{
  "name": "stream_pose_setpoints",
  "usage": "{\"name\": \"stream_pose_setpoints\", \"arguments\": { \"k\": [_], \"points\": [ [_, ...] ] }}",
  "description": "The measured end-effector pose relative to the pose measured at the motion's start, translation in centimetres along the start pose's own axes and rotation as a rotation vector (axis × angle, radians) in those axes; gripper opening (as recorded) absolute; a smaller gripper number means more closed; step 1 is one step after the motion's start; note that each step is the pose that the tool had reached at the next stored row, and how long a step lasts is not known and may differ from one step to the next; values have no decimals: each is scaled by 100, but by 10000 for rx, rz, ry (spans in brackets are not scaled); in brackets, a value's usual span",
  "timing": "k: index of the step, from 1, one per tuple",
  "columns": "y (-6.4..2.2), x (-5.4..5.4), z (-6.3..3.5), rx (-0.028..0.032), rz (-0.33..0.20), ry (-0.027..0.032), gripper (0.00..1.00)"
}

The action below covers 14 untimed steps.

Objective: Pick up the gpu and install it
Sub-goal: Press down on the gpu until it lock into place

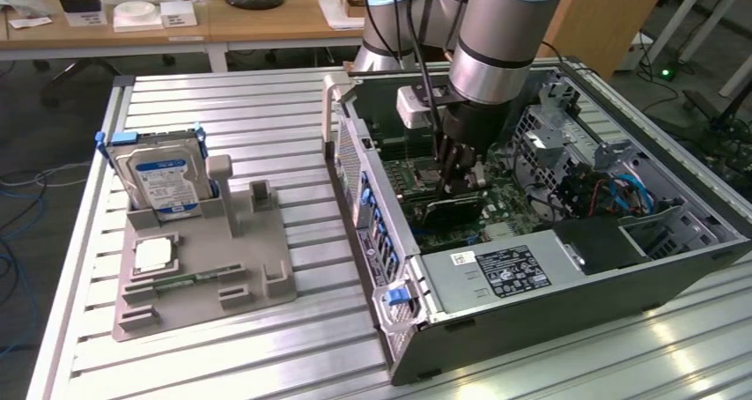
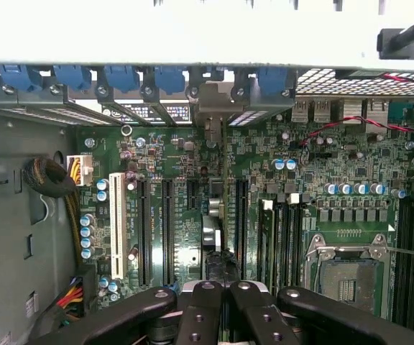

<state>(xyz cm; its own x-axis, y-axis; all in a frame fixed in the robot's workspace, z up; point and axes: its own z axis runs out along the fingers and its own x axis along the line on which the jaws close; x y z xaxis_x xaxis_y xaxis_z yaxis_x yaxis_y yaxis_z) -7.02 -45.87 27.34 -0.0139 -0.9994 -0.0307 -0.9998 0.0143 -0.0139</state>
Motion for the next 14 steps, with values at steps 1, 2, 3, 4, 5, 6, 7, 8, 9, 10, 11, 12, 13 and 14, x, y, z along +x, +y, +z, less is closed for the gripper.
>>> {"name": "stream_pose_setpoints", "arguments": {
  "k": [1, 2, 3, 4, 5, 6, 7, 8, 9, 10, 11, 12, 13, 14],
  "points": [
    [0, 0, 0, 0, 0, 0, 11],
    [0, 0, 0, 0, 0, 0, 11],
    [0, 0, 0, 0, 0, 0, 11],
    [0, 0, 0, 0, 0, 0, 11],
    [0, 0, 0, 0, 0, 1, 11],
    [1, 0, 0, 0, -1, 0, 11],
    [2, 0, 0, 0, -1, -1, 11],
    [2, 0, 0, 0, -1, -2, 11],
    [2, 0, 0, 0, -1, -2, 11],
    [2, 0, 0, 0, -1, -2, 11],
    [12, 1, 0, 0, 1, -1, 11],
    [29, 1, 0, 1, 0, -1, 11],
    [54, 1, 1, 0, 0, -2, 11],
    [80, 1, 3, 0, -1, -1, 11]
  ]
}}
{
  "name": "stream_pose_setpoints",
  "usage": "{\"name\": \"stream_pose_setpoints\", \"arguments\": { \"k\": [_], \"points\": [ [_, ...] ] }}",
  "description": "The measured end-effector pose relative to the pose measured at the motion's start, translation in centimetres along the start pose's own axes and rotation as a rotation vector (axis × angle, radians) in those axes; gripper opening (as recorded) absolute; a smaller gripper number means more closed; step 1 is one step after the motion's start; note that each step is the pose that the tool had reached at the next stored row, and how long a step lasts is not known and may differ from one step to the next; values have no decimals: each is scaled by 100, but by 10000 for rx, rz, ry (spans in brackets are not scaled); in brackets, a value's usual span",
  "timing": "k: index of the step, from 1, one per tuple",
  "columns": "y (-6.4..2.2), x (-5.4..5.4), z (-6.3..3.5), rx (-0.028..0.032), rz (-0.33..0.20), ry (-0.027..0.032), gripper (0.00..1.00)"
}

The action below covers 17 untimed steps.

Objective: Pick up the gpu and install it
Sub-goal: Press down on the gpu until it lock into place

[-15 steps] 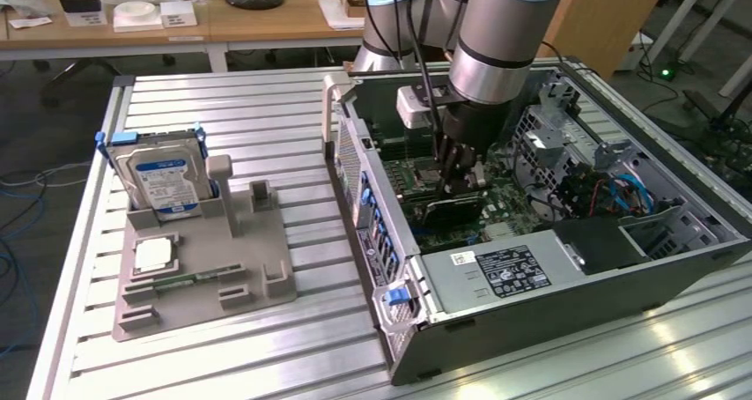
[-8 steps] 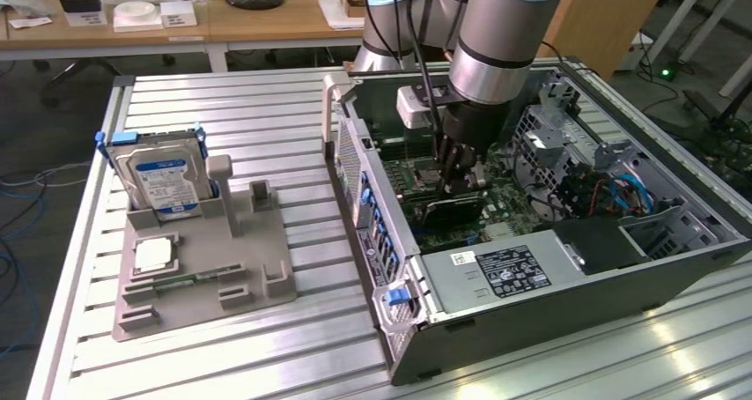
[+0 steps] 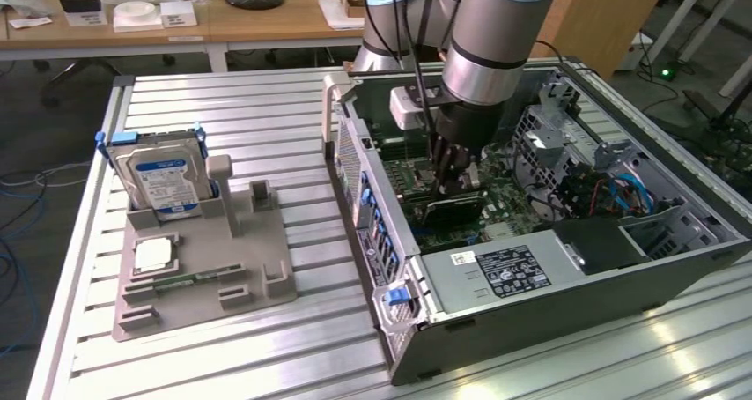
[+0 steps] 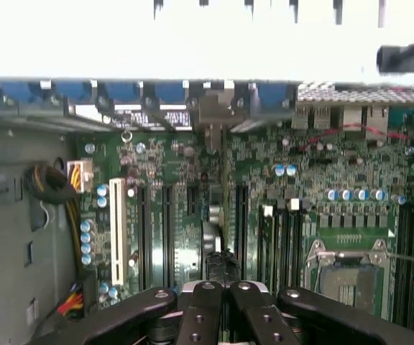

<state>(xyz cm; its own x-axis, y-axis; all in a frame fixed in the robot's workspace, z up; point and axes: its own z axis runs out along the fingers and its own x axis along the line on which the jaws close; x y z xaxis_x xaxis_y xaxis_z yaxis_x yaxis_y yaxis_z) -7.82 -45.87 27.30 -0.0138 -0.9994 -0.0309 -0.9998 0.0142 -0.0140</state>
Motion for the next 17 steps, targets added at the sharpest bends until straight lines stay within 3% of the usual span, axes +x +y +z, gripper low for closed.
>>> {"name": "stream_pose_setpoints", "arguments": {
  "k": [9, 17],
  "points": [
    [92, -6, 9, -6, 1, 4, 11],
    [216, -28, 19, -5, 0, 56, 11]
  ]
}}
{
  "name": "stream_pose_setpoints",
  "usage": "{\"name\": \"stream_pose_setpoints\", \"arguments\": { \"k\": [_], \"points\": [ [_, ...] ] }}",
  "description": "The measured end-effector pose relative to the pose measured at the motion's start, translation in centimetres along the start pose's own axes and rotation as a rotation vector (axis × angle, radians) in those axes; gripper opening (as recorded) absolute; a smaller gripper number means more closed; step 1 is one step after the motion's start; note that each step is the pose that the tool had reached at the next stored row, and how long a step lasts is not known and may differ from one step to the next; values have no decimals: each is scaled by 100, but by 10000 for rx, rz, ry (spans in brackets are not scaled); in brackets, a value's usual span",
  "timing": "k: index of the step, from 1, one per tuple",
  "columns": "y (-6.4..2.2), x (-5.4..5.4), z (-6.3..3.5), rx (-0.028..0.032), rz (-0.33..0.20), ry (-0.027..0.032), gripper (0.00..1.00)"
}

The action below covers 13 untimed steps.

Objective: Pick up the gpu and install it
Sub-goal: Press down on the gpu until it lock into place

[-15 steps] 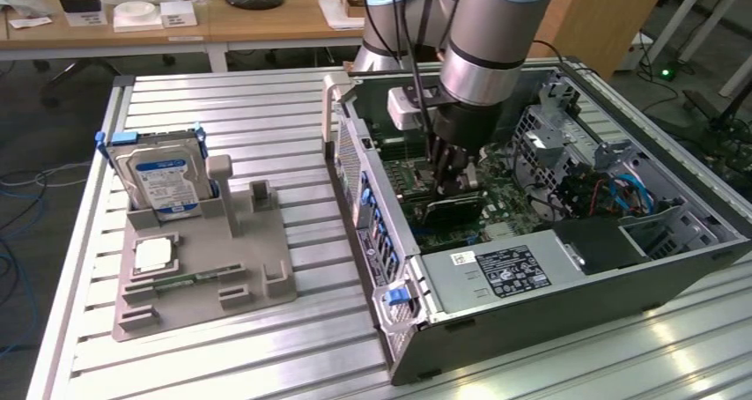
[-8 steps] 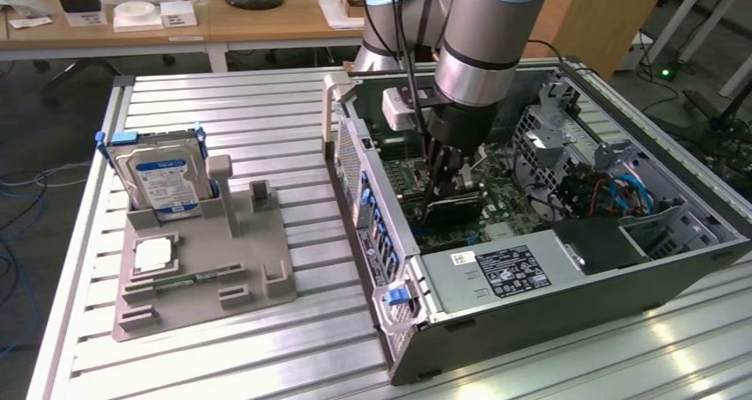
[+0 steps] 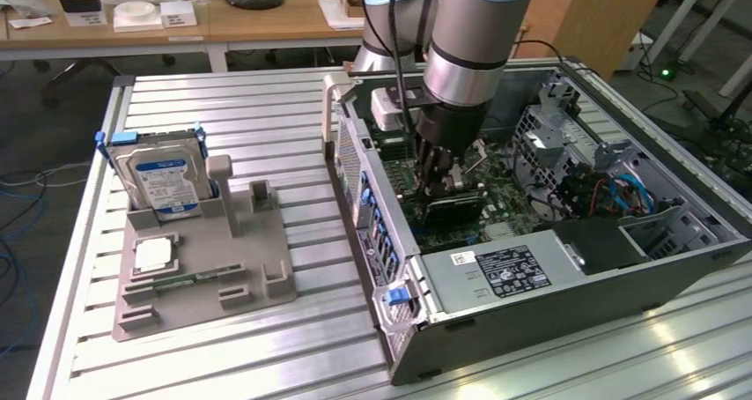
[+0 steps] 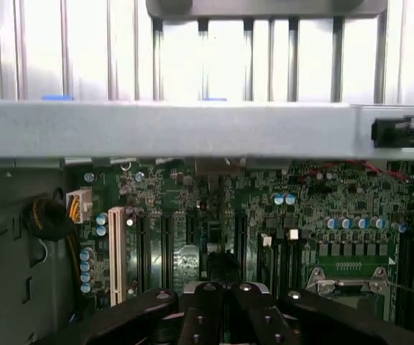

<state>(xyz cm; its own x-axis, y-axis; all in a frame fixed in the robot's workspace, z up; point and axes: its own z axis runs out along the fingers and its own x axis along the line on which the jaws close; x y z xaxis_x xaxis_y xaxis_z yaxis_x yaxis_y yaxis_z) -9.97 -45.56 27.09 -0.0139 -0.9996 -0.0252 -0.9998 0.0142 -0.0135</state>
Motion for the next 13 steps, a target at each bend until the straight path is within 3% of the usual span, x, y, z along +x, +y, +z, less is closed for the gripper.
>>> {"name": "stream_pose_setpoints", "arguments": {
  "k": [6, 13],
  "points": [
    [29, 1, 14, 0, -1, 15, 11],
    [42, 5, 111, -18, -1, 35, 11]
  ]
}}
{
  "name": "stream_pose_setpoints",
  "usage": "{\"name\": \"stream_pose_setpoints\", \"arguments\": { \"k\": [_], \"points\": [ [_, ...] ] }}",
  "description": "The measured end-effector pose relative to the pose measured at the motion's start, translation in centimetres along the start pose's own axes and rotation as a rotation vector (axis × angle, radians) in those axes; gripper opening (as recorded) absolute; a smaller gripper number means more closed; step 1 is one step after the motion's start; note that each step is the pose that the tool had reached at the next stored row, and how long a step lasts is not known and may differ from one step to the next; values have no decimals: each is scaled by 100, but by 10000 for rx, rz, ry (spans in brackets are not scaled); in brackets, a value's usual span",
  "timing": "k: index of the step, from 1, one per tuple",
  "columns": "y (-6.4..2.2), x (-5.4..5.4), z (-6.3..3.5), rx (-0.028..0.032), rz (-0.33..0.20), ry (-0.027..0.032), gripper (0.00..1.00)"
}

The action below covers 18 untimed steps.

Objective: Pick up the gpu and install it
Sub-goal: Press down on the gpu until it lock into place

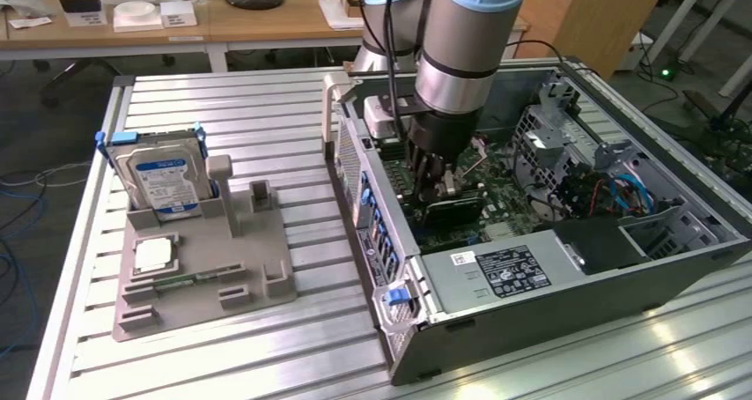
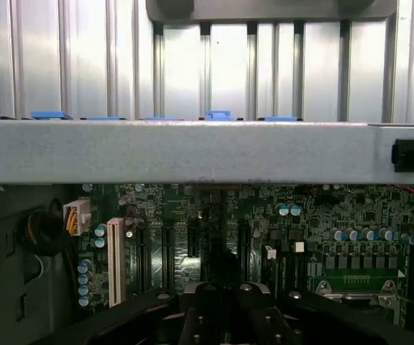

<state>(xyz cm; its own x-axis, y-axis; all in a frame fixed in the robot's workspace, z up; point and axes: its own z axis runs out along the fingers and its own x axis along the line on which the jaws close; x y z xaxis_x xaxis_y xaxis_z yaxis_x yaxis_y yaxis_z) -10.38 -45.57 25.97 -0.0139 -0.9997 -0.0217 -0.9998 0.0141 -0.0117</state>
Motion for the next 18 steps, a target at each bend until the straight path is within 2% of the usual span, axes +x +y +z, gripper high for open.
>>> {"name": "stream_pose_setpoints", "arguments": {
  "k": [4, 6, 9, 13, 15, 18],
  "points": [
    [0, -1, 5, 5, 2, -15, 11],
    [-4, -7, -25, 29, 2, -48, 11],
    [-2, -5, -84, 8, 1, -19, 11],
    [-11, -5, -89, 8, -2, -19, 11],
    [-50, -5, -88, 7, 1, -18, 11],
    [-160, -7, -85, 8, -1, -19, 11]
  ]
}}
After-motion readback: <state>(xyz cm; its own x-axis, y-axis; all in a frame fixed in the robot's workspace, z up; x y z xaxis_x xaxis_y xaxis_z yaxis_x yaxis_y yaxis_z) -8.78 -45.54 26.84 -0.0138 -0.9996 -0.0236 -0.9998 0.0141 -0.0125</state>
